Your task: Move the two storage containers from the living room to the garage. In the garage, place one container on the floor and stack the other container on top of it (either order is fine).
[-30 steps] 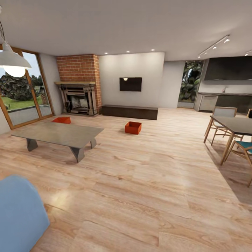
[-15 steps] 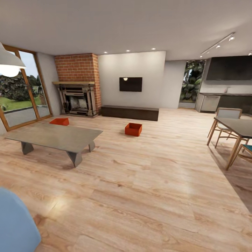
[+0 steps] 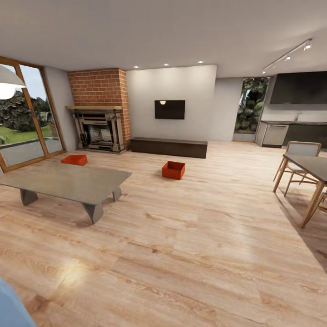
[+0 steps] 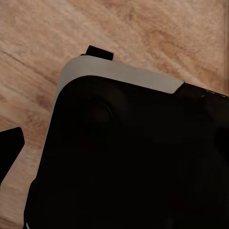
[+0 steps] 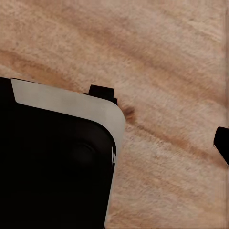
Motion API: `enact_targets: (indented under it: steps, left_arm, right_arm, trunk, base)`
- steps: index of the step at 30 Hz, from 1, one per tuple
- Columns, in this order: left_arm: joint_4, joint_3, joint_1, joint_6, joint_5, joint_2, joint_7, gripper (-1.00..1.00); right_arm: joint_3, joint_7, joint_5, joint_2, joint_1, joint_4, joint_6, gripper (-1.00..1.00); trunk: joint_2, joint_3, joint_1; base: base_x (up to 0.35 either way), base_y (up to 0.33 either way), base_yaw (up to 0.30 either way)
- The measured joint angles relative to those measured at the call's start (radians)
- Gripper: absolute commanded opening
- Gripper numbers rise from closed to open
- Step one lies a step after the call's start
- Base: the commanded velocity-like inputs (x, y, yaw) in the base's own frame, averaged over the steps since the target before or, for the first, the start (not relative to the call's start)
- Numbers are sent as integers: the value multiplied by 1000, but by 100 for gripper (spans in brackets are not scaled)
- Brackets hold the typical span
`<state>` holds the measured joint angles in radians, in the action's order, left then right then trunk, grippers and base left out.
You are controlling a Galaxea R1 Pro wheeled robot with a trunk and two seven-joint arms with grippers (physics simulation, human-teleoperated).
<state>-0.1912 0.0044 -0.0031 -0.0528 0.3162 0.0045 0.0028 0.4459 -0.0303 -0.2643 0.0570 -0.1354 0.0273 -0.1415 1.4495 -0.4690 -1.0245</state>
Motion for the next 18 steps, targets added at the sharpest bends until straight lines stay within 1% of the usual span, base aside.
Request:
enact_targets:
  steps: [18]
  left_arm:
    - [0,-1,0,-2,0,0,0,100]
  right_arm:
    - [0,0,0,0,0,0,0,100]
  trunk:
    - [0,0,0]
  base:
    - [322,0,0]
